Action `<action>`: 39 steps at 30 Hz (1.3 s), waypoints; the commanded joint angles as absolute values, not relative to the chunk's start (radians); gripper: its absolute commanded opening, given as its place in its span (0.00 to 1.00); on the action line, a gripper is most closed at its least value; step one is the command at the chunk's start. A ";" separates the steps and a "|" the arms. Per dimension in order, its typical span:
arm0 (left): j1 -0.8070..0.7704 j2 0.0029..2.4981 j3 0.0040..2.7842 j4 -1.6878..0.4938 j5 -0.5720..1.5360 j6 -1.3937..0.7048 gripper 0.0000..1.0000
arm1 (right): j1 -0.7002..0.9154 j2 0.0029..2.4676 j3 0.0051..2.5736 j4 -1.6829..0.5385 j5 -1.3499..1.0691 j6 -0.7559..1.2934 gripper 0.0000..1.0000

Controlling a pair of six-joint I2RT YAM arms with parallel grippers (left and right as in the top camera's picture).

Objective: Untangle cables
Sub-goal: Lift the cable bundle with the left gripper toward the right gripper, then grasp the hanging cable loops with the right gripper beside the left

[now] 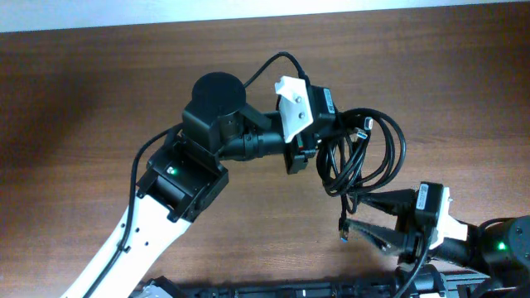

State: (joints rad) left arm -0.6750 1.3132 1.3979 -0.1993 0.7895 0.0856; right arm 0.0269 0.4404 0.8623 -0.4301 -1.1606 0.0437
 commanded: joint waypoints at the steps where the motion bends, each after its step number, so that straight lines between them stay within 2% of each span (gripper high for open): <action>1: -0.674 1.309 1.402 -0.187 0.790 -0.014 0.00 | 0.033 0.442 0.875 -0.430 -1.166 0.041 0.30; 5: -0.673 1.300 1.402 -0.187 0.776 -0.016 0.00 | 0.033 0.442 0.875 -0.430 -1.167 0.041 0.25; 9: -0.667 1.262 1.402 -0.191 0.582 -0.084 0.00 | 0.033 0.442 0.875 -0.469 -1.167 0.041 0.23; 12: -0.664 1.228 1.402 -0.219 0.467 -0.110 0.00 | 0.033 0.442 0.875 -0.472 -1.139 0.041 0.29; 14: -0.664 1.226 1.402 -0.237 0.462 -0.129 0.00 | 0.033 0.442 0.875 -0.472 -1.084 0.041 0.36; 21: -0.665 1.226 1.402 -0.256 0.448 -0.236 0.00 | 0.033 0.442 0.875 -0.466 -0.928 0.041 0.39; 22: -0.665 1.226 1.402 -0.259 0.448 -0.261 0.00 | 0.033 0.442 0.875 -0.440 -0.927 0.041 0.56; 23: -0.665 1.226 1.402 -0.264 0.448 -0.297 0.00 | 0.033 0.442 0.875 -0.411 -0.927 0.041 0.56; 25: -0.665 1.226 1.402 -0.266 0.447 -0.329 0.00 | 0.033 0.442 0.875 -0.382 -0.927 0.041 0.74; 28: -0.665 1.226 1.402 -0.267 0.448 -0.334 0.00 | 0.033 0.442 0.875 -0.380 -0.927 0.041 0.76; 31: -0.668 1.226 1.402 -0.267 0.448 -0.393 0.00 | 0.033 0.442 0.875 -0.368 -0.927 0.042 0.73; 34: -0.709 1.227 1.402 -0.263 0.447 -0.393 0.00 | 0.033 0.442 0.875 -0.305 -0.927 0.069 0.62; 35: -0.715 1.227 1.402 -0.263 0.447 -0.392 0.00 | 0.033 0.442 0.875 -0.299 -0.927 0.068 0.56; 38: -0.718 1.229 1.402 -0.271 0.448 -0.393 0.00 | 0.033 0.442 0.875 -0.298 -0.931 0.068 0.22; 39: -0.718 1.229 1.402 -0.271 0.448 -0.393 0.00 | 0.033 0.442 0.875 -0.299 -0.934 0.068 0.17</action>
